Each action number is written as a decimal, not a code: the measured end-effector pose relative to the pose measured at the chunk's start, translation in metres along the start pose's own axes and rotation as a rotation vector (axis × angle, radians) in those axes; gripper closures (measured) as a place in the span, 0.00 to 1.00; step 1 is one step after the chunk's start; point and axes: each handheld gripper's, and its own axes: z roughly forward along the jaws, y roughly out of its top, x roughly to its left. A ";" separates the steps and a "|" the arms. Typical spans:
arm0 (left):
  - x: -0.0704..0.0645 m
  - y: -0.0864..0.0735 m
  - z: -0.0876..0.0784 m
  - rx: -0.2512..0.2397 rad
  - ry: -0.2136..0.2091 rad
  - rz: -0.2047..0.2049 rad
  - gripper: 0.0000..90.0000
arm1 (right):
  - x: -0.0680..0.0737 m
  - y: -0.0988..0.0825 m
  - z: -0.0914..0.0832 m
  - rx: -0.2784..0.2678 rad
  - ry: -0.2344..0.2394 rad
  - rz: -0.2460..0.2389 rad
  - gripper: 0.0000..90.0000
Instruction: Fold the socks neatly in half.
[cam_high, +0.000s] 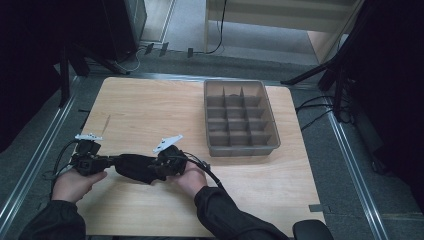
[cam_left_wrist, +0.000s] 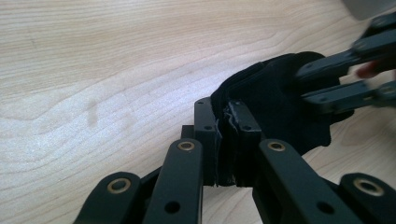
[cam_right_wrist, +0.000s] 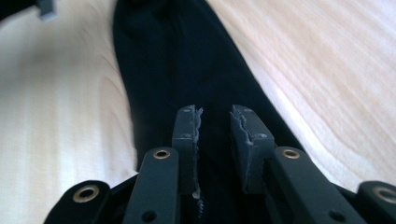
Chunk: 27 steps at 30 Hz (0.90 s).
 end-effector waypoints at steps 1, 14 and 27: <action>0.000 0.000 0.000 0.000 -0.005 -0.001 0.92 | -0.001 -0.001 0.004 0.014 -0.005 0.005 0.80; -0.013 0.011 -0.009 -0.029 -0.061 -0.013 0.92 | 0.005 0.004 0.022 0.021 -0.023 0.004 0.78; -0.028 0.016 -0.009 -0.037 -0.075 0.033 0.92 | 0.021 0.021 0.046 0.003 -0.057 0.000 0.78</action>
